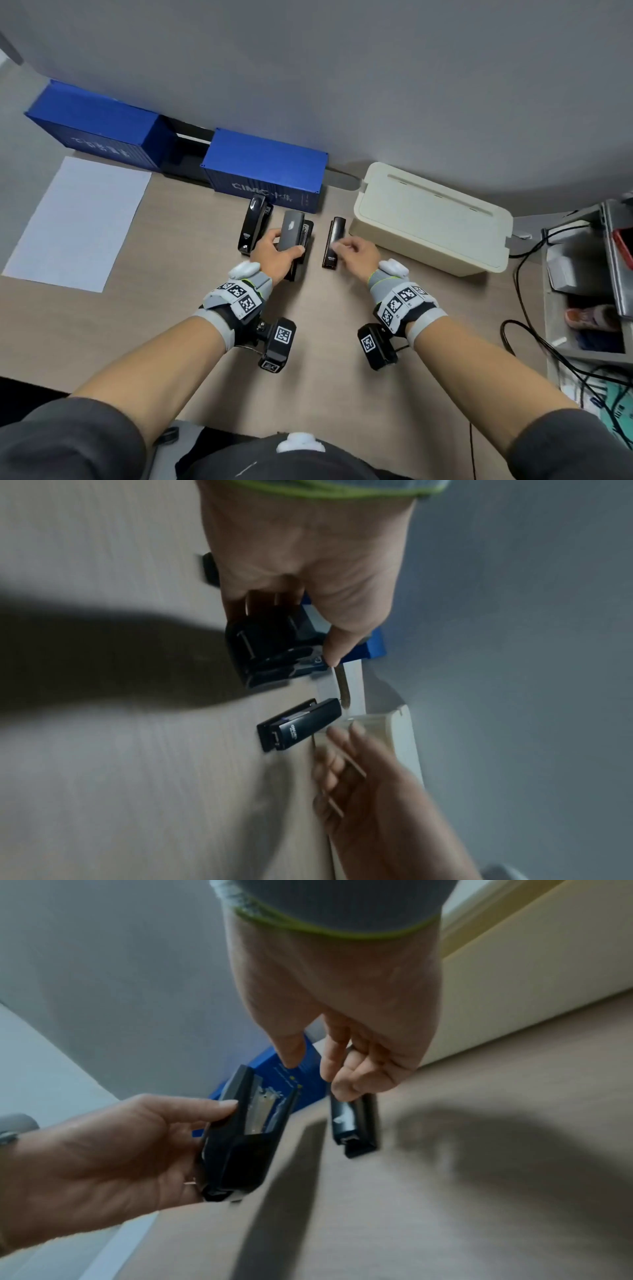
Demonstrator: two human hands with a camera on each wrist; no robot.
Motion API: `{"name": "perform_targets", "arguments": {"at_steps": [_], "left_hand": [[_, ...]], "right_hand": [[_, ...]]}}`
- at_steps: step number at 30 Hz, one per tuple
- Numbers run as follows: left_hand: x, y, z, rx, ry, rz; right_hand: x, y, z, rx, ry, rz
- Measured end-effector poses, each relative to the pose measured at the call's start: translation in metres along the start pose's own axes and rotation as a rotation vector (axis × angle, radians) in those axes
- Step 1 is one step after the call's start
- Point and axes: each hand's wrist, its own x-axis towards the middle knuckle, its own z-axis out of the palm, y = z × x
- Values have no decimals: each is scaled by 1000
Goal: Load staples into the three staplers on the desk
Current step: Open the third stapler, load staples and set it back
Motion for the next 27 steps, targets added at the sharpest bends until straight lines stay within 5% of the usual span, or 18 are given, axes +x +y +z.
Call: {"name": "perform_targets", "arguments": {"at_steps": [6, 18, 24, 27], "left_hand": [[33, 2, 15, 105, -11, -21], [40, 11, 13, 123, -38, 63], [39, 12, -32, 147, 228, 308], [47, 9, -41, 292, 331, 215]], "right_hand": [[31, 44, 4, -169, -4, 240], [45, 7, 44, -302, 63, 148], [43, 4, 45, -327, 82, 128], [41, 6, 44, -355, 85, 129]]}}
